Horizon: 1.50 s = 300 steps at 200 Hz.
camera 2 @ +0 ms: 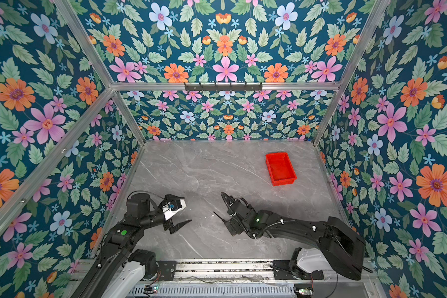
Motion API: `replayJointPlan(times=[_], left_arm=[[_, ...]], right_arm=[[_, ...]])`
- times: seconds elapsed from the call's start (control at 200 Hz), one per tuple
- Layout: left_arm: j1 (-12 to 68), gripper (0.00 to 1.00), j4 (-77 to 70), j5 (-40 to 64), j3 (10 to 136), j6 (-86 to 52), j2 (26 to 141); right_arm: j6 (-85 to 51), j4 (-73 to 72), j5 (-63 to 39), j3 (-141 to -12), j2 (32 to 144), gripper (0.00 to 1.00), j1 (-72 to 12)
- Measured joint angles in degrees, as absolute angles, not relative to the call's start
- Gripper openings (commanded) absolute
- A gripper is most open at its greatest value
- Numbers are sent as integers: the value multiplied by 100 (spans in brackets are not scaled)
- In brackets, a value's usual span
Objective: Put the screwdriver in the bin
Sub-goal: Pick up the screwdriver from the center of the table.
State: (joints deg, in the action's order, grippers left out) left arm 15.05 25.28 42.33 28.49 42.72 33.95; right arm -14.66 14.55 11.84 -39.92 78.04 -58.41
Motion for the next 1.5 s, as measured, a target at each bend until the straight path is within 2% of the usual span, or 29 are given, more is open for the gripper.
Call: replayJointPlan(times=[0.375,0.485,0.605,0.81,1.045,1.12,1.195,1.5], left_arm=[[1505,100,2766,4357,2812,4525,3275],[1505,100,2783,4377,2777,4539,3273],[1505,100,2794,4397,2762,4558,3286],[1505,100,2797,4405,2735,4648,3323],[1505,100,2810,4451,2711,4681,3382],[1505,100,2808,4466,2700,4678,3417],[1505,100,2803,4466,2698,4635,3468],[1505,100,2611,4484,2661,4327,3518]], right_arm=[[-1649,1811,1048,-4484,8831,90,-5867],[-1699,1865,930,-4523,8995,83,-5907],[-1804,1813,829,-4582,9139,71,-5946],[-1887,1752,764,-4622,9201,40,-5966],[-1900,1780,770,-4602,9155,13,-5966],[-1905,1824,773,-4598,9126,9,-5961],[-1925,1874,786,-4582,9089,0,-5957],[-1903,1959,921,-4532,8757,0,-5961]])
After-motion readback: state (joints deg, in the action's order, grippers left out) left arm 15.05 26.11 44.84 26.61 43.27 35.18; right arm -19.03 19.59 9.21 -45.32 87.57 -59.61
